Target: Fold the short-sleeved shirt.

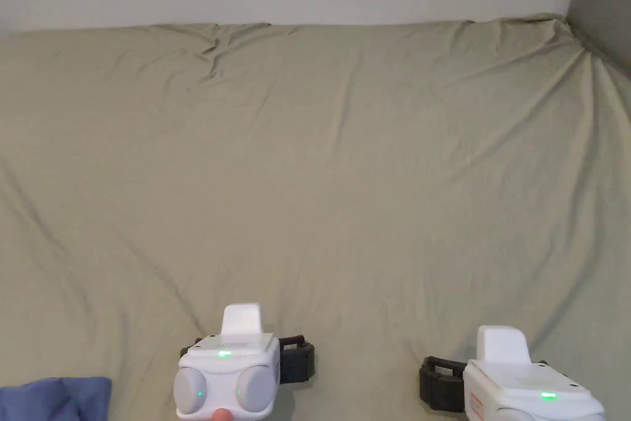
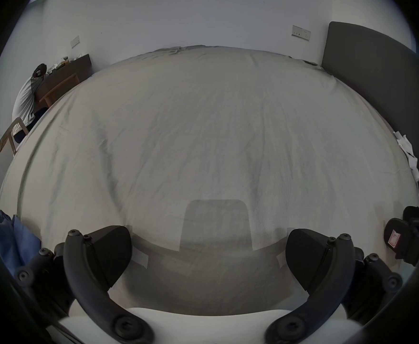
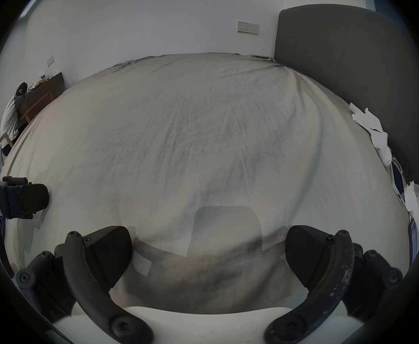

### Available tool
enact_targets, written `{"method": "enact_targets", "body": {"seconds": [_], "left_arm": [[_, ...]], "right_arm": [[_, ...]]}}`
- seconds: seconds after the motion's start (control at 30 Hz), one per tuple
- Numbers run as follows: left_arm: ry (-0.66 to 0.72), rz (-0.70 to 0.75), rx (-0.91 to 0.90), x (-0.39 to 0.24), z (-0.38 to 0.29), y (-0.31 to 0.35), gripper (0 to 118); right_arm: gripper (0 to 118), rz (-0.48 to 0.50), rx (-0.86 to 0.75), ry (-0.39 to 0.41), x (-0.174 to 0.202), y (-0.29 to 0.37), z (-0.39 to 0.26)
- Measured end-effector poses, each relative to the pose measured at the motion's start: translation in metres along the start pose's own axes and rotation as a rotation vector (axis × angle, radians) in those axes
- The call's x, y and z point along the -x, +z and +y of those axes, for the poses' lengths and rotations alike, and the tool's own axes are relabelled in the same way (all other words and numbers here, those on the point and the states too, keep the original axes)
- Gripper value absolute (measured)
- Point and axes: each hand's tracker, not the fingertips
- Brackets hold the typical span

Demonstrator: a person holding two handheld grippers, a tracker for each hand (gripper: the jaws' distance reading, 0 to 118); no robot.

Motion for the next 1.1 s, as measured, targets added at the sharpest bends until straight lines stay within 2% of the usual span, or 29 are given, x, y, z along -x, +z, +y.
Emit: {"method": "enact_targets", "body": {"seconds": [1.1], "left_arm": [[0.000,-0.004,-0.013,-0.002,-0.001,0.006,118]], "right_arm": [[118,0.002,-0.001,0.000,-0.001,-0.010,-0.002]]}}
